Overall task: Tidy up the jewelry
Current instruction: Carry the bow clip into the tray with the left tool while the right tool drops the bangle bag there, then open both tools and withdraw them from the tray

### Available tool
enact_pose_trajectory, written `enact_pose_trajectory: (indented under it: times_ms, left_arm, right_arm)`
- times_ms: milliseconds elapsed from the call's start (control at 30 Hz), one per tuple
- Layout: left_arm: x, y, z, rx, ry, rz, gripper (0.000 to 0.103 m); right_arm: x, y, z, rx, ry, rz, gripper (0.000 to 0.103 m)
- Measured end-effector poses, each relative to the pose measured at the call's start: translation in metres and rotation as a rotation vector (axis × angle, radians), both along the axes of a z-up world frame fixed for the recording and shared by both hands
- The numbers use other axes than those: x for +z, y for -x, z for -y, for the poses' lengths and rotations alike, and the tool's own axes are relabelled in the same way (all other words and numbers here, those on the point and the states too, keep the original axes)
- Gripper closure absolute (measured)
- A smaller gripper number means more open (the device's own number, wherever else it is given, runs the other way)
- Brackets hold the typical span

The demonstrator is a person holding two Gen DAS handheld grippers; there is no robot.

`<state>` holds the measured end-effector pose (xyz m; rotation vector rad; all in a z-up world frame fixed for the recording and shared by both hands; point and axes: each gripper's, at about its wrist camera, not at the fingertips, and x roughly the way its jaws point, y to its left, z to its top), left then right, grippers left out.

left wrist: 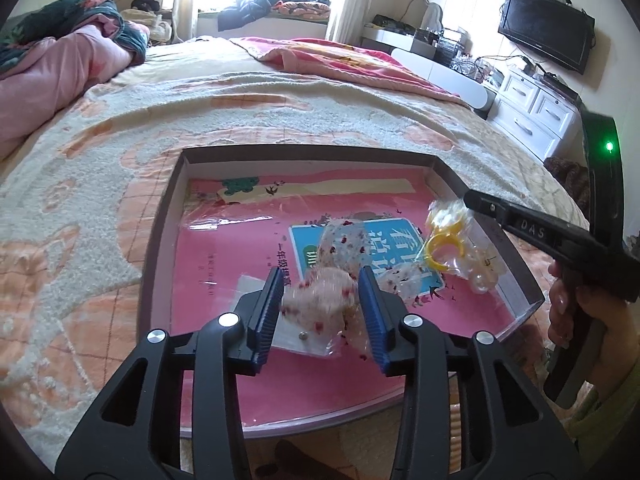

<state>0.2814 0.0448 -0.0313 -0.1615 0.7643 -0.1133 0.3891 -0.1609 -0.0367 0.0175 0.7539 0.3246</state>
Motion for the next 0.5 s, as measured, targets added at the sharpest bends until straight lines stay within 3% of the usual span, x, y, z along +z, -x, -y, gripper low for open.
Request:
enact_pose_trajectory:
  times_ms: [267,500]
  left_arm:
    - [0.007,0.01,-0.004,0.017,0.0,0.019,0.058]
    - [0.016,0.024,-0.002,0.024,0.015,0.043,0.04]
  right_arm:
    - [0.008,0.03,0.015,-0.011,-0.015,0.03,0.056]
    - [0.025,0.061,0.026,-0.009,-0.024,0.085,0.034]
